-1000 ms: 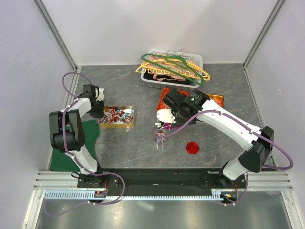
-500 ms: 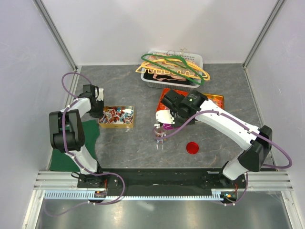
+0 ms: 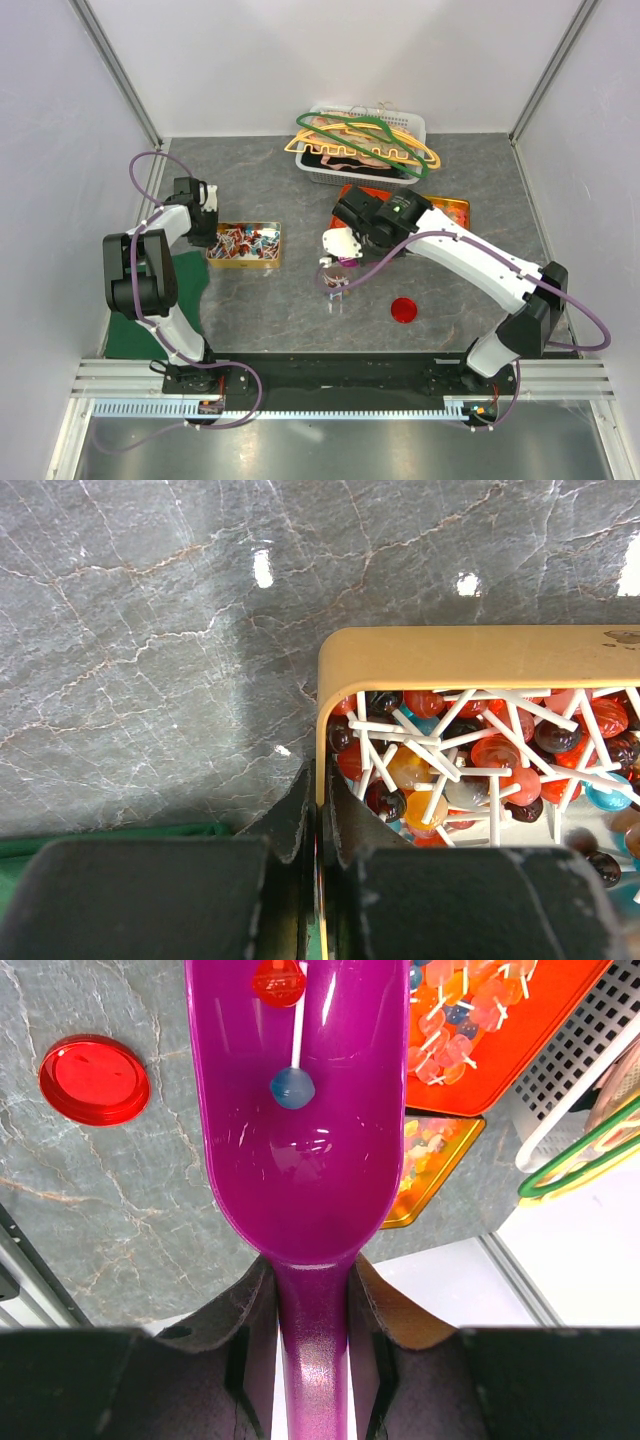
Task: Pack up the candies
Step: Place the storage box at the center of the board.
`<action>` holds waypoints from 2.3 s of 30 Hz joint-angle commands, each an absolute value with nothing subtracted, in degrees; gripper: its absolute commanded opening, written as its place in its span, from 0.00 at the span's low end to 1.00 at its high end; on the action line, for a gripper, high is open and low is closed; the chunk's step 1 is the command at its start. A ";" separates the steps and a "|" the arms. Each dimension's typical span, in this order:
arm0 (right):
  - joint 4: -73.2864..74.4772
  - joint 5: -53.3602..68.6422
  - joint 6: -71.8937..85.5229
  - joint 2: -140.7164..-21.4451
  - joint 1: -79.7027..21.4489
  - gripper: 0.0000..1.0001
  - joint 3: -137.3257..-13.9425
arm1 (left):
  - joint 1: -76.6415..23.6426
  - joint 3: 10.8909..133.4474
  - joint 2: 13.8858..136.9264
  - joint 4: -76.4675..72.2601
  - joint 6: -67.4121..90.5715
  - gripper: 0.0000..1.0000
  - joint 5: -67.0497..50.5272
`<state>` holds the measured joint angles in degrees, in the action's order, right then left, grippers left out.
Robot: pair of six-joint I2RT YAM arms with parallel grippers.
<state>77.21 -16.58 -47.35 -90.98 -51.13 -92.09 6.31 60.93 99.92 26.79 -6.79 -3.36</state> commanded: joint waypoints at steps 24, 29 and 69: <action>83.50 -27.77 -45.44 -89.30 -57.57 0.00 -90.09 | 7.03 61.79 98.88 25.66 -6.15 0.02 -4.75; 83.50 -28.56 -45.26 -89.30 -57.92 0.00 -89.74 | 7.12 61.96 98.88 25.66 -6.15 0.02 -4.83; 75.07 -21.10 -45.88 -88.24 -53.44 0.00 -100.02 | 8.00 64.07 91.33 27.16 -7.47 0.61 -10.37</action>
<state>77.12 -22.02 -45.89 -90.21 -54.89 -100.68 7.14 61.14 98.41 27.35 -6.70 -7.62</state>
